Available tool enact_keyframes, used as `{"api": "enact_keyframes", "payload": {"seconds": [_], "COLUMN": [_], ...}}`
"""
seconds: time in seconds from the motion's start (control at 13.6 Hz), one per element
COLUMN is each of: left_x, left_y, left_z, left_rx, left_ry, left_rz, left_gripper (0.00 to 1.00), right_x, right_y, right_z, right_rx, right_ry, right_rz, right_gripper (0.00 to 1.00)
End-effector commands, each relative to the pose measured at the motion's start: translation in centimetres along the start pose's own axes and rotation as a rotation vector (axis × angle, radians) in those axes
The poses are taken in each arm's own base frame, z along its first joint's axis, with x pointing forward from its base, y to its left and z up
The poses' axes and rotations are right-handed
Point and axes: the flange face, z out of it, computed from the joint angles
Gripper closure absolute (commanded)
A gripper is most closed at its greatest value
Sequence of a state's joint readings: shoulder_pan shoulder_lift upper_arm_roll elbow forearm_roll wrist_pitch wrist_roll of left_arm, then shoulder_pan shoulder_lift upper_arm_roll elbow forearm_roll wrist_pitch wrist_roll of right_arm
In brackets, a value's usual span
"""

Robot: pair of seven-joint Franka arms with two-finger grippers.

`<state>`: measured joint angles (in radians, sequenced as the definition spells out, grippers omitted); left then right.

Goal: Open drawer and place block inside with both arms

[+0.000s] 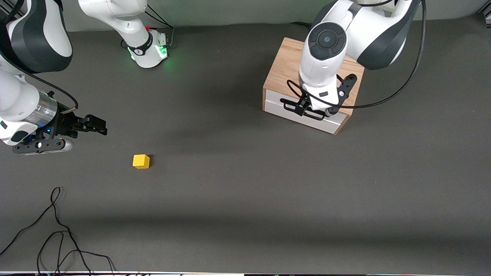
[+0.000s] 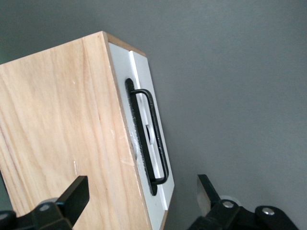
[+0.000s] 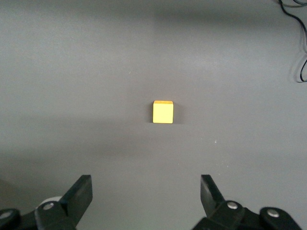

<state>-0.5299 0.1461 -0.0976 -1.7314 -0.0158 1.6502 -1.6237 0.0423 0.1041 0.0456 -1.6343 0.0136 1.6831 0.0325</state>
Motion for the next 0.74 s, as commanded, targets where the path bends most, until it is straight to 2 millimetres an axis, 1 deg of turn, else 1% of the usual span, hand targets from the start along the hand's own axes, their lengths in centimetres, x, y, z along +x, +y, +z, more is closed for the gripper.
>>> {"api": "enact_keyframes", "payload": {"seconds": [0.0, 0.22, 0.37, 0.52, 0.66], "left_x": [-0.2, -0.7, -0.6, -0.7, -0.7], "left_y": [0.0, 0.8, 1.9, 2.6, 2.9], "left_z": [3.5, 7.3, 9.3, 10.1, 10.3], "left_rx": [-0.002, -0.004, 0.0, -0.01, -0.019], "left_ry": [0.005, 0.016, 0.031, 0.034, 0.032], "left_rz": [-0.029, -0.051, -0.08, -0.09, -0.095], "left_gripper": [0.0, 0.0, 0.0, 0.0, 0.0], "right_x": [-0.8, -1.1, -1.2, -1.2, -1.0], "right_y": [-0.1, 0.0, 0.0, 0.6, 1.1], "right_z": [-1.0, -1.4, -2.1, -2.1, -1.9], "right_rx": [-0.017, -0.017, -0.018, -0.018, -0.02], "right_ry": [-0.001, 0.001, 0.013, 0.015, 0.019], "right_rz": [0.015, 0.017, 0.017, 0.026, 0.033], "right_gripper": [0.0, 0.0, 0.0, 0.0, 0.0]}}
